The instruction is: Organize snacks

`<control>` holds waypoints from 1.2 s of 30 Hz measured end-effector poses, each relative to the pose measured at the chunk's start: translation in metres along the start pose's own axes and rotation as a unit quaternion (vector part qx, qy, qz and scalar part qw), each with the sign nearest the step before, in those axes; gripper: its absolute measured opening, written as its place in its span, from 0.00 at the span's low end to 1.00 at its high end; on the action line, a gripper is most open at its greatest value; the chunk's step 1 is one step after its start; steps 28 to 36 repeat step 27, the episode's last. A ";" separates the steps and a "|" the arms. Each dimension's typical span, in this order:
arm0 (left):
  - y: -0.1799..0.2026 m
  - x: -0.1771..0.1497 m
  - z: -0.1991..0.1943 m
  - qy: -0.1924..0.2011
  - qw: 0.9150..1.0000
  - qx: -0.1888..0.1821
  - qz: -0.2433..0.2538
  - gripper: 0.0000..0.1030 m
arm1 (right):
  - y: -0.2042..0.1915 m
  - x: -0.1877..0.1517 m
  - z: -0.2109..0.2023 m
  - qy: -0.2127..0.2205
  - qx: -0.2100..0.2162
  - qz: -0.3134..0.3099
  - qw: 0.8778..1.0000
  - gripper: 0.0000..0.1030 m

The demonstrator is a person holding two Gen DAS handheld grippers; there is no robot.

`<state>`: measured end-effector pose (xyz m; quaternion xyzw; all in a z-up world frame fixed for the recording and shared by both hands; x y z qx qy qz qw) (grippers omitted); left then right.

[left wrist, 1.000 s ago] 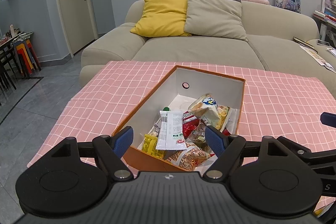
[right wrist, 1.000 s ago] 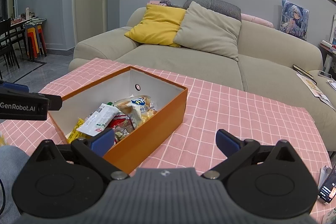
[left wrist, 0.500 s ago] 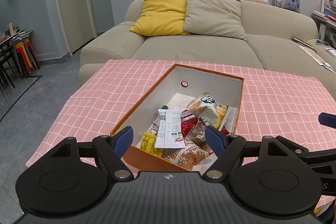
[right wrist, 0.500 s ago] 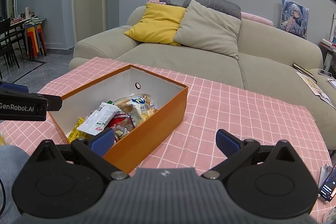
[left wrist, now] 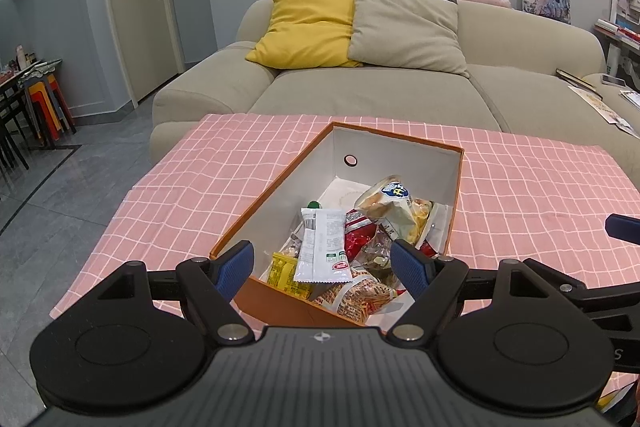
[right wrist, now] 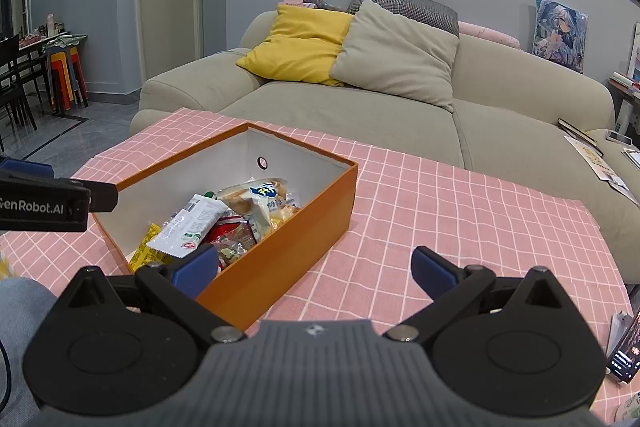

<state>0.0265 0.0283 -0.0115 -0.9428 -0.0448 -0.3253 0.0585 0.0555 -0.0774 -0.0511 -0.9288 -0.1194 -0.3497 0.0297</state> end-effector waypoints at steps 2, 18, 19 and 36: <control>0.000 0.000 0.000 0.001 1.000 0.000 0.003 0.89 | 0.000 0.000 0.000 0.000 0.000 0.000 1.000 0.96; -0.004 0.000 0.002 -0.004 1.000 0.004 0.004 0.89 | -0.002 -0.001 0.000 -0.002 0.001 0.000 1.000 0.96; -0.004 0.001 0.002 -0.004 1.000 0.004 0.003 0.89 | -0.002 -0.001 0.000 -0.002 0.001 0.000 1.000 0.96; -0.003 -0.001 0.000 -0.003 1.000 0.002 0.003 0.89 | -0.003 -0.001 0.000 -0.003 0.001 0.000 1.000 0.96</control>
Point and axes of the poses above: each gripper's, at about its wrist camera, not at the fingertips, and z roughly the way its jaws point, y to its right, x to its top, the point moved 1 cm from there along z, roughly the way its jaws point, and after that the axes turned 12 degrees about -y, right-handed, at the moved point
